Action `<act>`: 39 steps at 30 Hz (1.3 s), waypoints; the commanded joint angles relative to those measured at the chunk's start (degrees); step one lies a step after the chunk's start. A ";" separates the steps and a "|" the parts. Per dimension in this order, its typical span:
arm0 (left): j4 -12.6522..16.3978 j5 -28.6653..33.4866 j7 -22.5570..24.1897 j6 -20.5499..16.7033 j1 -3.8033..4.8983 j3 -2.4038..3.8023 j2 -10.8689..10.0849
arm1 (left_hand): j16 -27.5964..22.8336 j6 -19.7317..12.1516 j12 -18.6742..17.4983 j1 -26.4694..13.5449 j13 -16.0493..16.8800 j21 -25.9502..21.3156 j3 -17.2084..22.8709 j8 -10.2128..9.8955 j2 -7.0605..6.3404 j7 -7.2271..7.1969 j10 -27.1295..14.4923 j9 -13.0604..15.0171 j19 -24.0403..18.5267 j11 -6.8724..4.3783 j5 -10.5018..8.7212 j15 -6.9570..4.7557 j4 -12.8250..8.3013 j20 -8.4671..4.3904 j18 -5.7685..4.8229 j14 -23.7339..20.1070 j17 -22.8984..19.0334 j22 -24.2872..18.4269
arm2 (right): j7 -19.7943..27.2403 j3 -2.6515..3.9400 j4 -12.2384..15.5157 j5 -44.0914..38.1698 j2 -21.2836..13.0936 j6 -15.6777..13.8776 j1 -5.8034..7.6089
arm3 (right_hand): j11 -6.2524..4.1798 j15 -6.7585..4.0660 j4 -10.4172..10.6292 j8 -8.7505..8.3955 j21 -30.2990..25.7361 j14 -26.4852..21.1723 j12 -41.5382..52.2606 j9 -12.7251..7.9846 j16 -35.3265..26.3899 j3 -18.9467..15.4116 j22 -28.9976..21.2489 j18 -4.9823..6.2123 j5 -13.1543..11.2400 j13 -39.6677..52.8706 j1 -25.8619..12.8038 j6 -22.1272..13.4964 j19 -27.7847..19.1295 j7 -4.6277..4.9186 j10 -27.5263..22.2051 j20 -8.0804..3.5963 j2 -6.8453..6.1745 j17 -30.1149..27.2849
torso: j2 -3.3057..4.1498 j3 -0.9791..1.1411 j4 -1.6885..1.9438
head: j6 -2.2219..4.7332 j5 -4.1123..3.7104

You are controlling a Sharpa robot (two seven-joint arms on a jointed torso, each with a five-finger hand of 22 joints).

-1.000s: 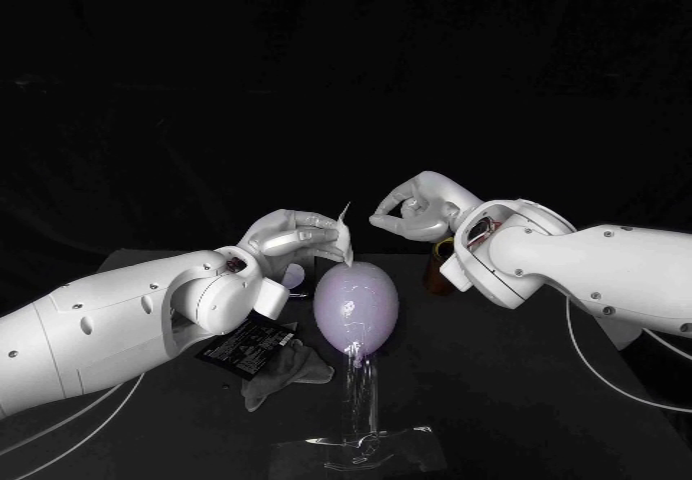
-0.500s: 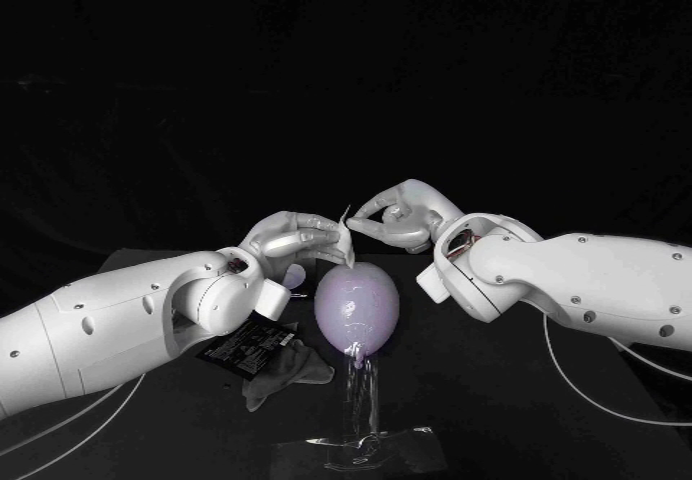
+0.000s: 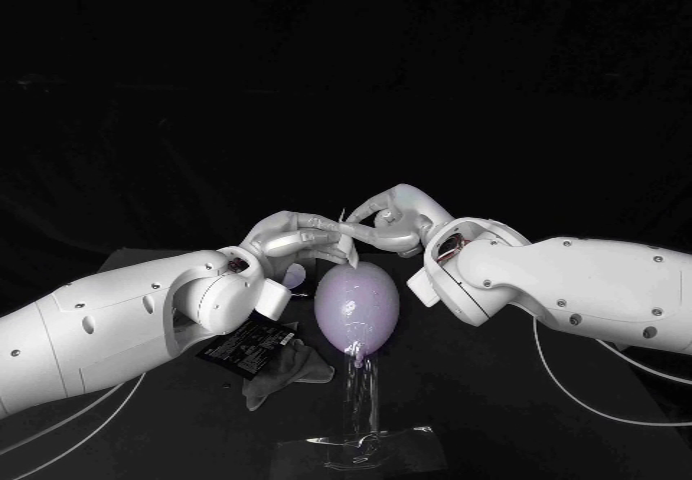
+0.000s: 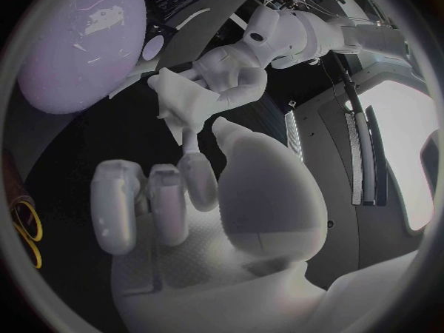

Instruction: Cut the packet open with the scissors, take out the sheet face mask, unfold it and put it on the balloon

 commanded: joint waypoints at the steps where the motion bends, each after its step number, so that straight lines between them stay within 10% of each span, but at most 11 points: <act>1: 0.21 -0.26 0.25 0.02 0.06 0.07 0.10 | 0.25 0.49 0.29 -0.61 0.08 0.28 -0.04 0.18 0.09 0.02 -0.09 13.31 -0.26 -0.26 0.24 -0.08 -0.28 0.02 0.41 0.51 0.07 0.09 | -1.06 0.00 -0.23 -1.64 0.21 1.22 -0.13 | 0.07 0.22 -0.05 -0.02 -0.22 5.99 -0.15 0.04 0.27 -0.35 13.50 -0.47 -0.19 5.76 -0.44 0.62 3.72 -0.15 -0.08 0.46 0.12 15.07 | -0.01 -0.01 -0.01 | -0.05 0.02; 21: 0.28 -0.40 0.25 0.22 0.06 0.07 0.08 | 0.28 0.48 0.35 -0.62 0.19 0.57 -0.12 0.18 0.15 0.04 -0.13 13.45 -0.28 -0.25 0.19 -0.08 -0.29 0.00 0.46 0.52 0.12 0.26 | -0.66 -0.01 -0.41 -3.08 0.56 -0.45 -0.45 | -2.77 -2.10 -5.56 4.10 1.95 5.99 1.57 2.15 0.27 3.81 14.10 -0.91 -0.37 6.69 9.88 5.66 4.60 -3.39 0.96 -1.36 6.27 15.07 | -0.02 -0.03 0.02 | -0.17 -0.11; 39: 0.18 -0.43 0.25 -0.12 0.06 0.07 0.05 | 0.29 0.47 0.40 -0.64 0.26 0.76 -0.18 0.18 0.18 0.06 -0.14 13.55 -0.32 -0.25 0.17 -0.09 -0.29 -0.01 0.48 0.53 0.17 0.37 | 0.95 -0.01 -0.21 -3.41 -0.03 -2.26 -0.50 | -2.98 -2.42 -7.91 7.07 3.43 5.99 2.91 4.27 0.27 7.62 14.52 -1.24 -0.38 7.45 10.50 5.44 5.22 -3.51 1.98 -1.93 6.58 15.07 | -0.03 0.00 -0.02 | -0.24 -0.21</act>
